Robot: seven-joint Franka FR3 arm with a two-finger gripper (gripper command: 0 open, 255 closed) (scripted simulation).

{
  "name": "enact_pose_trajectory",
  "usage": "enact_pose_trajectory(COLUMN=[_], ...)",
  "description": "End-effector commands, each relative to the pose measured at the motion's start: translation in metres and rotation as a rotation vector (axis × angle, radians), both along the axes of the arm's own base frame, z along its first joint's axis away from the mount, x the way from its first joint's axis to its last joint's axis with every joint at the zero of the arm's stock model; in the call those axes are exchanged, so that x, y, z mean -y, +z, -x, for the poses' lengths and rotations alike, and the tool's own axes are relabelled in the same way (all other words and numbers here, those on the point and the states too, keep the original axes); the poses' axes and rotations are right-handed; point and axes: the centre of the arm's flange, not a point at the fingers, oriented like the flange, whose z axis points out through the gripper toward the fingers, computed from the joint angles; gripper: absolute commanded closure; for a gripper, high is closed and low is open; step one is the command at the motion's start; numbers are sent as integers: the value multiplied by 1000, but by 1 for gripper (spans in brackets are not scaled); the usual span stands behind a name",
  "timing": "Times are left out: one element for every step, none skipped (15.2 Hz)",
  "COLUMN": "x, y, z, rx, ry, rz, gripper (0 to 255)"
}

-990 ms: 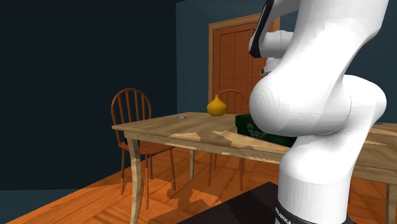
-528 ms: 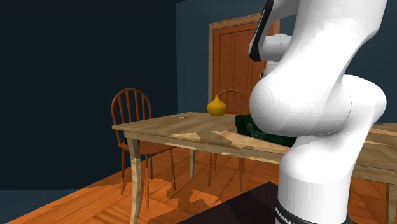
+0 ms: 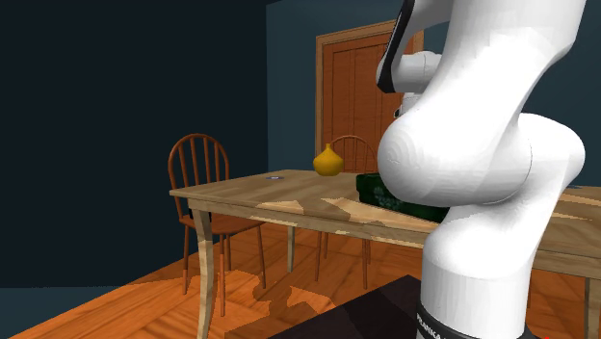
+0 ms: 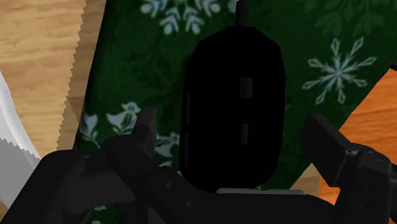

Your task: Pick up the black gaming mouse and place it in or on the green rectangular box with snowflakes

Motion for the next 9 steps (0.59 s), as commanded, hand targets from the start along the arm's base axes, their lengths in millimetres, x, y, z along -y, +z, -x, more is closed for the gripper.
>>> enact_pose_trajectory(x=[0, 1, 2, 3, 4, 4, 4, 4, 4], y=[0, 13, 26, 39, 50, 50, 50, 50, 50], z=[0, 0, 0, 1, 1, 1, 1, 1, 1], rx=[0, 0, 0, 0, 0, 0, 0, 0, 0], ry=[0, 0, 0, 0, 0, 0, 0, 0, 0], rz=[0, 0, 0, 0, 0, 0, 0, 0, 0], gripper=[0, 0, 0, 0, 0, 0, 0, 0, 0])
